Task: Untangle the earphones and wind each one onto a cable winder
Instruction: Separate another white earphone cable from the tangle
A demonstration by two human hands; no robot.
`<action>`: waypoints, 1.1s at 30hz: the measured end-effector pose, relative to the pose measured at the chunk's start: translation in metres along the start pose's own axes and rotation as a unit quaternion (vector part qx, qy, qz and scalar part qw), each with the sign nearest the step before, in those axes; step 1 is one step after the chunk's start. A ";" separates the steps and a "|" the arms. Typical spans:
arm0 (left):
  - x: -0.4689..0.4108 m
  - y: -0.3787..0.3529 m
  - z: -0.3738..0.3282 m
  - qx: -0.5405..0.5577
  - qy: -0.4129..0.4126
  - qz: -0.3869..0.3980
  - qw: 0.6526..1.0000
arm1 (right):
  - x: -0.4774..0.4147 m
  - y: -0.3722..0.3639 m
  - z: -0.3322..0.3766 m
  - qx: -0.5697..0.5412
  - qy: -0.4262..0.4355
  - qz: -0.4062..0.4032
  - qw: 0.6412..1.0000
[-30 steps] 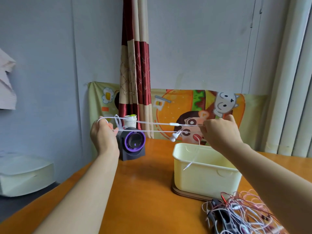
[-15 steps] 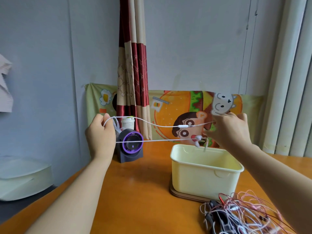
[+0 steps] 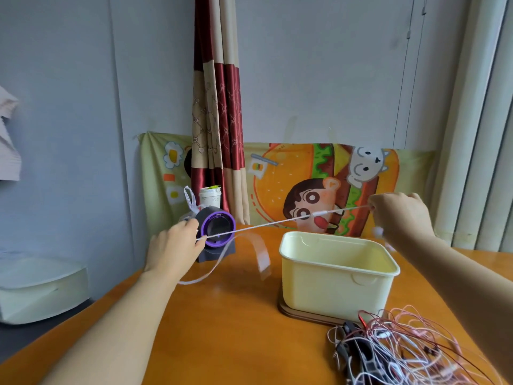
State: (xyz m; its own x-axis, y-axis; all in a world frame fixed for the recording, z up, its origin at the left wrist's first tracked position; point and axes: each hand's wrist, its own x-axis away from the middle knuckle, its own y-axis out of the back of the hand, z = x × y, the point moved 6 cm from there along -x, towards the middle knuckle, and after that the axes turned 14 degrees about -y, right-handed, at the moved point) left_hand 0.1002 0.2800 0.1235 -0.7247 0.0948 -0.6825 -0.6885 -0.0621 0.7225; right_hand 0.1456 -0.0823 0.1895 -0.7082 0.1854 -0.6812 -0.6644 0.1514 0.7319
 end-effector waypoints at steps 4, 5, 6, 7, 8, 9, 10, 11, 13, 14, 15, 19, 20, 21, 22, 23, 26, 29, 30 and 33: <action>0.003 -0.008 -0.011 0.009 -0.010 0.028 1.000 | -0.001 -0.001 0.002 -0.144 -0.010 0.028 0.989; 0.002 -0.010 -0.014 0.025 -0.009 0.031 0.999 | -0.001 0.002 0.007 -0.194 -0.009 0.051 0.980; 0.001 -0.016 -0.016 0.048 -0.004 0.037 0.998 | 0.000 0.006 0.012 -0.240 -0.004 0.083 0.967; 0.000 -0.023 -0.018 0.082 0.005 0.046 0.996 | 0.001 0.011 0.019 -0.278 0.000 0.122 0.953; -0.001 -0.031 -0.020 0.127 0.016 0.059 0.990 | 0.003 0.016 0.025 -0.307 0.006 0.161 0.938; -0.002 -0.038 -0.022 0.175 0.028 0.077 0.981 | 0.005 0.020 0.031 -0.322 0.017 0.190 0.927; -0.004 -0.045 -0.024 0.224 0.043 0.095 0.969 | 0.008 0.023 0.037 -0.327 0.031 0.215 0.920; -0.005 -0.049 -0.029 0.266 0.058 0.117 0.955 | 0.011 0.024 0.042 -0.327 0.042 0.239 0.913; -0.010 -0.052 -0.042 0.326 0.069 0.154 0.930 | 0.017 0.024 0.049 -0.335 0.047 0.285 0.897; -0.014 -0.053 -0.049 0.356 0.066 0.161 0.918 | 0.020 0.023 0.053 -0.337 0.044 0.309 0.888; -0.018 -0.054 -0.054 0.378 0.062 0.164 0.909 | 0.024 0.022 0.056 -0.337 0.042 0.331 0.880; -0.021 -0.059 -0.065 0.281 0.015 0.276 0.919 | 0.045 0.009 0.069 -0.309 0.030 0.456 0.834; -0.020 -0.059 -0.064 0.208 0.001 0.317 0.925 | 0.052 0.006 0.072 -0.291 0.033 0.485 0.824; -0.018 -0.058 -0.064 0.137 -0.013 0.350 0.927 | 0.058 0.003 0.074 -0.272 0.041 0.506 0.817; -0.017 -0.056 -0.063 0.081 -0.020 0.377 0.923 | 0.064 0.001 0.076 -0.254 0.049 0.520 0.814; -0.016 -0.055 -0.062 0.042 -0.021 0.393 0.918 | 0.069 -0.001 0.077 -0.236 0.058 0.528 0.814; -0.013 -0.055 -0.057 0.010 -0.009 0.424 0.906 | 0.075 -0.003 0.083 -0.200 0.091 0.522 0.824; -0.019 -0.043 -0.064 0.089 -0.017 0.334 0.938 | 0.077 -0.003 0.083 -0.188 0.090 0.539 0.816; -0.021 -0.037 -0.071 0.159 -0.017 0.266 0.951 | 0.077 -0.003 0.083 -0.206 0.085 0.545 0.808; -0.016 -0.002 -0.101 0.417 0.017 0.110 0.902 | 0.075 -0.001 0.084 -0.293 0.073 0.558 0.773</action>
State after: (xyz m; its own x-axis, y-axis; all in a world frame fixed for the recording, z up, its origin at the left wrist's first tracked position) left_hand 0.1106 0.1785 0.1220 -0.8516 0.1408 -0.5049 -0.2788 0.6941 0.6637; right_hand 0.1130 0.0128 0.1395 -0.9089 -0.2354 0.3442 0.4169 -0.4974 0.7608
